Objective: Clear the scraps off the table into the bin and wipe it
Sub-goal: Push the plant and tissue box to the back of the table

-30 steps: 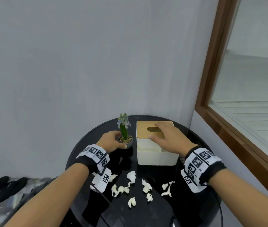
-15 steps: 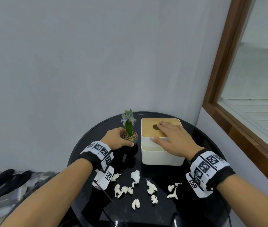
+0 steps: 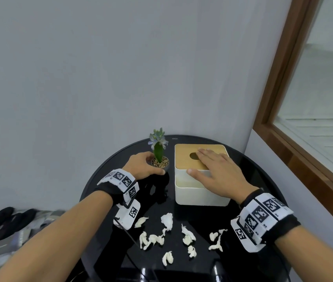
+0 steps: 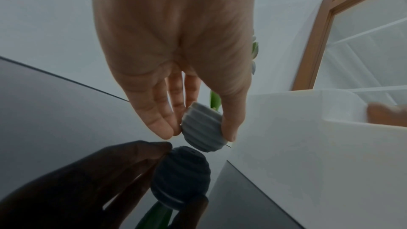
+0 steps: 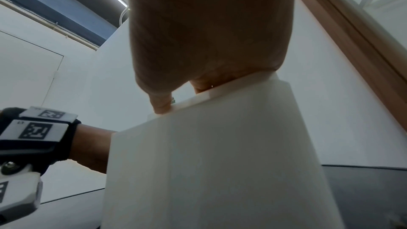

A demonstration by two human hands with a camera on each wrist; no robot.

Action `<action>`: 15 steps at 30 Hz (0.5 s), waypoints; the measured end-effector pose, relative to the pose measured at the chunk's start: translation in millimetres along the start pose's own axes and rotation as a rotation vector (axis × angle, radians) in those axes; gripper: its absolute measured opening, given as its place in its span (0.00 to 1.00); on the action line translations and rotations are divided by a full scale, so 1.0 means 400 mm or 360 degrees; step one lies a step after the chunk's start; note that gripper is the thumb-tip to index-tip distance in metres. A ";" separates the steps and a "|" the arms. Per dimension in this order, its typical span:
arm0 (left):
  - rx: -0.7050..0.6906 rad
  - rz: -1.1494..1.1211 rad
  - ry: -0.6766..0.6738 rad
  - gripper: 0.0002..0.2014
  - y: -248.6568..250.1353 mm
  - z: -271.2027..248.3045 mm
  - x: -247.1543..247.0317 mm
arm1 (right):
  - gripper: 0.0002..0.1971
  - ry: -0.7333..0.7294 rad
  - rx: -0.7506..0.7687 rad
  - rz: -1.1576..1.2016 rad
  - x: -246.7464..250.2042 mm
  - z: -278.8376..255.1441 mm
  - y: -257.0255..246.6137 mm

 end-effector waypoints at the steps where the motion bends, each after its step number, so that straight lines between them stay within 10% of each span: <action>1: 0.0005 -0.0020 0.0007 0.35 -0.001 0.008 0.002 | 0.41 -0.0001 -0.0002 -0.0002 0.000 0.001 0.000; 15: 0.0051 -0.0098 0.0102 0.32 0.027 0.174 0.043 | 0.39 0.0023 -0.0049 0.0058 0.008 -0.009 -0.009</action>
Point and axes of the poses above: each hand's wrist, its own z-axis towards the middle knuckle, its own x-axis out of the back of the hand, y = z × x, the point moved 4 cm from there along z, towards the middle knuckle, and after that the axes turned 8 degrees about -y, right-handed, at the moved point
